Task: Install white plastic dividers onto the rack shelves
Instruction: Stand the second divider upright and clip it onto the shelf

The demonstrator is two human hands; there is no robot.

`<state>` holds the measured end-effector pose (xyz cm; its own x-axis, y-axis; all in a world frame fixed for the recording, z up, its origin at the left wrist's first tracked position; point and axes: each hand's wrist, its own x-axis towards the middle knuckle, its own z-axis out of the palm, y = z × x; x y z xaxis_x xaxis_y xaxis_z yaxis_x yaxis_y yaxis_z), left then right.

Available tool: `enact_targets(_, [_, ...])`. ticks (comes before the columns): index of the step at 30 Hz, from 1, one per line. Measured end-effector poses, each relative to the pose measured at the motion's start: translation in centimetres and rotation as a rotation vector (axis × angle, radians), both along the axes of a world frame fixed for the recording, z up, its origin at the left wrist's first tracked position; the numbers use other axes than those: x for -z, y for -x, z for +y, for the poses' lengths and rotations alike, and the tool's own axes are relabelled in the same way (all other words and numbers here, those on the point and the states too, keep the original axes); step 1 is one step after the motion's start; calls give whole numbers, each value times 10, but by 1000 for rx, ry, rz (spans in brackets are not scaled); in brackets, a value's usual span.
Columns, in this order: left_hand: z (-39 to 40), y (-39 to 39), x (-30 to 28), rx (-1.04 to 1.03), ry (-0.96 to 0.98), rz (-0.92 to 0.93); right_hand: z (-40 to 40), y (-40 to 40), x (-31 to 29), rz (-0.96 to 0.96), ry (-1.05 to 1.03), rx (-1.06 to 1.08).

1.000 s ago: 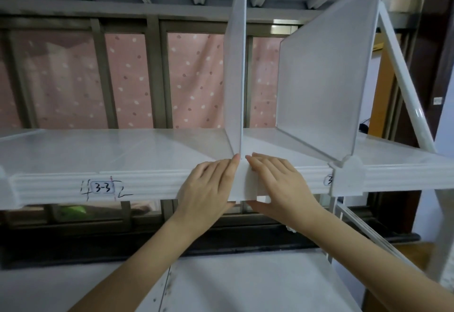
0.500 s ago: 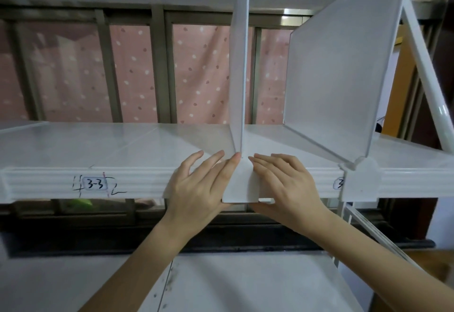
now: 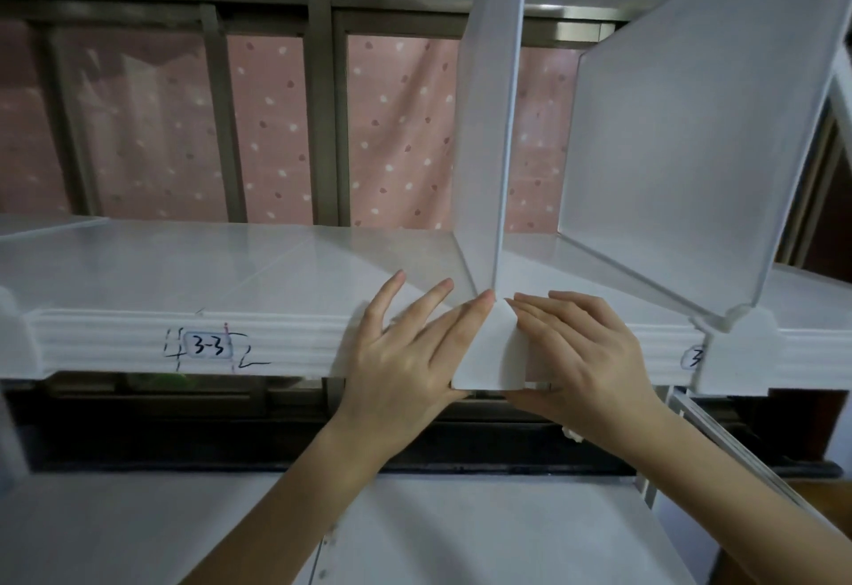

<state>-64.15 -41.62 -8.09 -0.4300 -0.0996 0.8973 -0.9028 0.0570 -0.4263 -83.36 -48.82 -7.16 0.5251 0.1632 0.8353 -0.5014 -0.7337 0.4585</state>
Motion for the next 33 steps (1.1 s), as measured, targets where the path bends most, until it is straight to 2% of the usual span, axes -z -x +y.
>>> enact_targets(17, [7,-31,-4,49,54,-32,16,-28,-3,24,-43,6])
enact_targets(26, [25,-78,-5,55,40,-40,31,-75,-5,26,-44,-24])
enact_targets(33, [46,-125,-6,89,-83,-37,46,-128,-6,16,-29,-73])
